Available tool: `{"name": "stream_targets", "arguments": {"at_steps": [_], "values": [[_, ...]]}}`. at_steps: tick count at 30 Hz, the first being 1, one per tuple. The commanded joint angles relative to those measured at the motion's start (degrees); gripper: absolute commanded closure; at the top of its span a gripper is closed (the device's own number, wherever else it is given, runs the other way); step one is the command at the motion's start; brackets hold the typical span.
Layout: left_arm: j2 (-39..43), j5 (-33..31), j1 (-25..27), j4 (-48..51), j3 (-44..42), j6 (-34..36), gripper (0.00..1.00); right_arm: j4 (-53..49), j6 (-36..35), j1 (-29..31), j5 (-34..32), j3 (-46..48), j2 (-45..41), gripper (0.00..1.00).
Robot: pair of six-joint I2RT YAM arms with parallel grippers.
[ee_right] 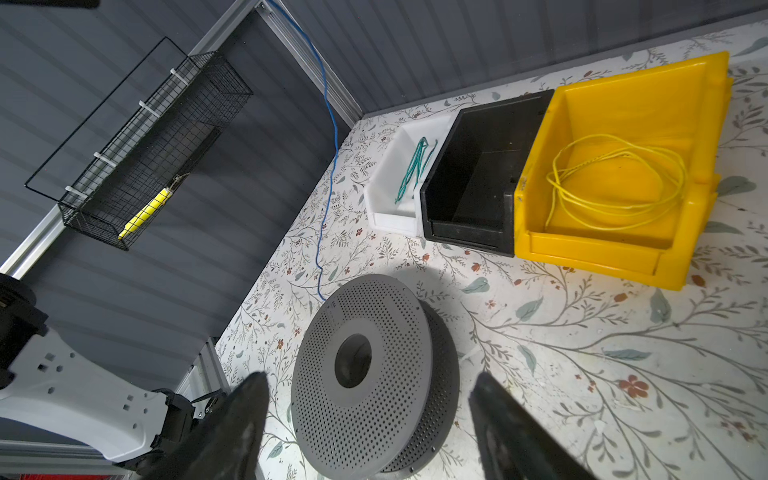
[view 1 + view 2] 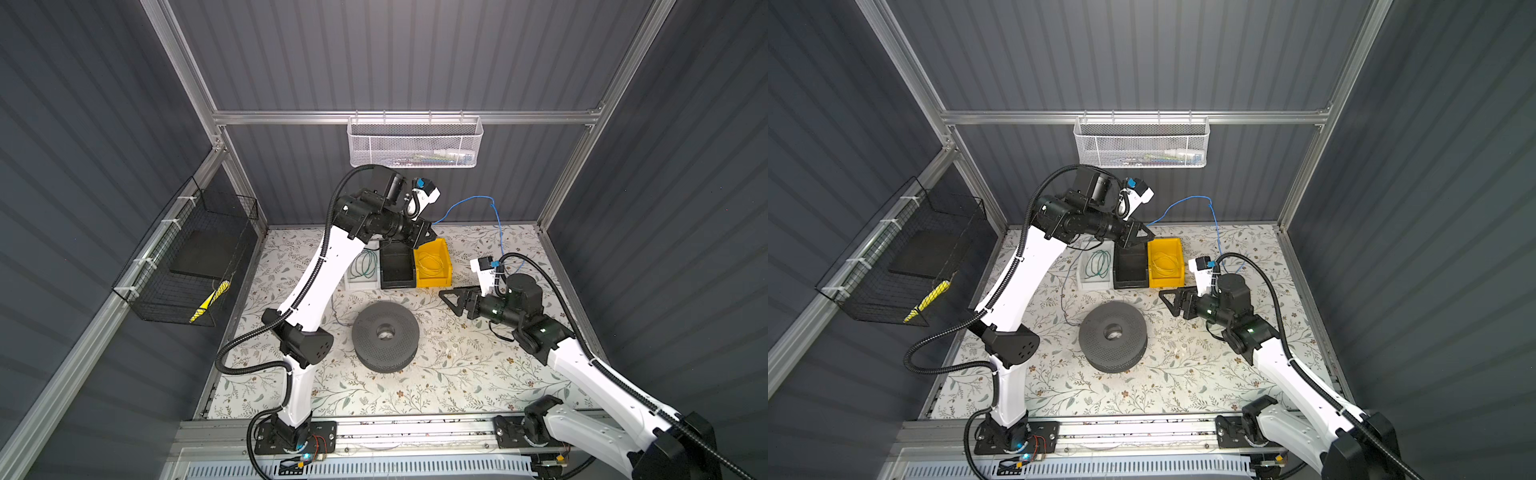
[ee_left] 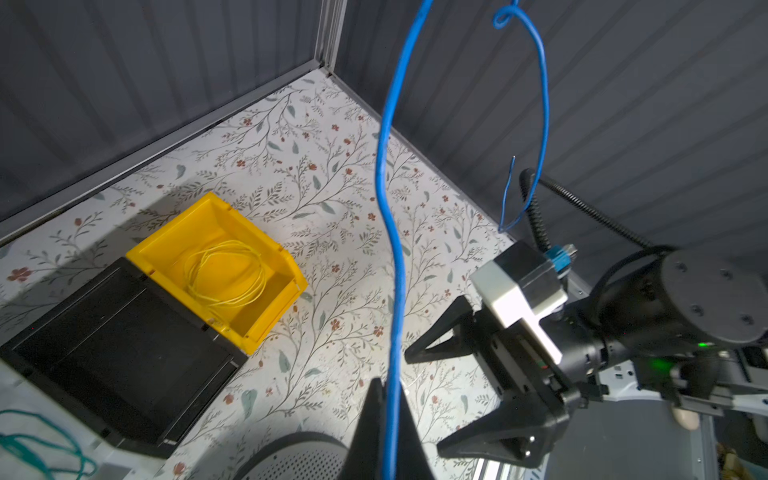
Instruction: Wrap the cables
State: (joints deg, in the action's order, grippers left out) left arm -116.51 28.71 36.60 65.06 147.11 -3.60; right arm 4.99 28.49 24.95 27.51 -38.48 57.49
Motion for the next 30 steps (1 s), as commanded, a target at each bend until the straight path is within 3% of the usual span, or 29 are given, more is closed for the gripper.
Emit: {"name": "stream_targets", "arguments": {"at_steps": [1,7,10,14,18,22,25,30], "values": [[-0.8,8.0,-1.2,-4.3,1.9,-5.5,1.0,1.7,0.1,0.7,1.9,1.3,0.5,0.22],[-0.2,11.4,-2.0,-11.6,-3.3,-10.3,1.0,4.4,0.4,3.0,2.9,1.9,3.0,0.21],[-1.3,12.0,-1.4,-11.5,-1.8,-10.5,1.0,5.6,0.5,4.5,2.7,1.6,5.0,0.21],[-2.3,4.9,-0.8,-3.7,5.2,-5.4,1.0,6.6,0.3,6.2,2.5,0.9,8.2,0.21],[1.4,7.0,-0.6,-6.6,-4.7,-3.6,1.0,9.1,0.5,7.3,0.9,0.7,9.5,0.2],[1.3,2.8,0.2,-6.6,-10.3,-3.2,1.0,12.3,0.7,8.0,-2.1,0.8,8.6,0.2],[1.4,2.2,1.6,-13.0,-15.5,-6.1,1.0,14.9,-0.1,8.1,-4.7,0.4,7.7,0.18],[-0.4,2.2,2.5,-17.5,-16.0,-9.9,1.0,24.1,0.4,8.9,-7.5,1.6,9.8,0.17]]}}
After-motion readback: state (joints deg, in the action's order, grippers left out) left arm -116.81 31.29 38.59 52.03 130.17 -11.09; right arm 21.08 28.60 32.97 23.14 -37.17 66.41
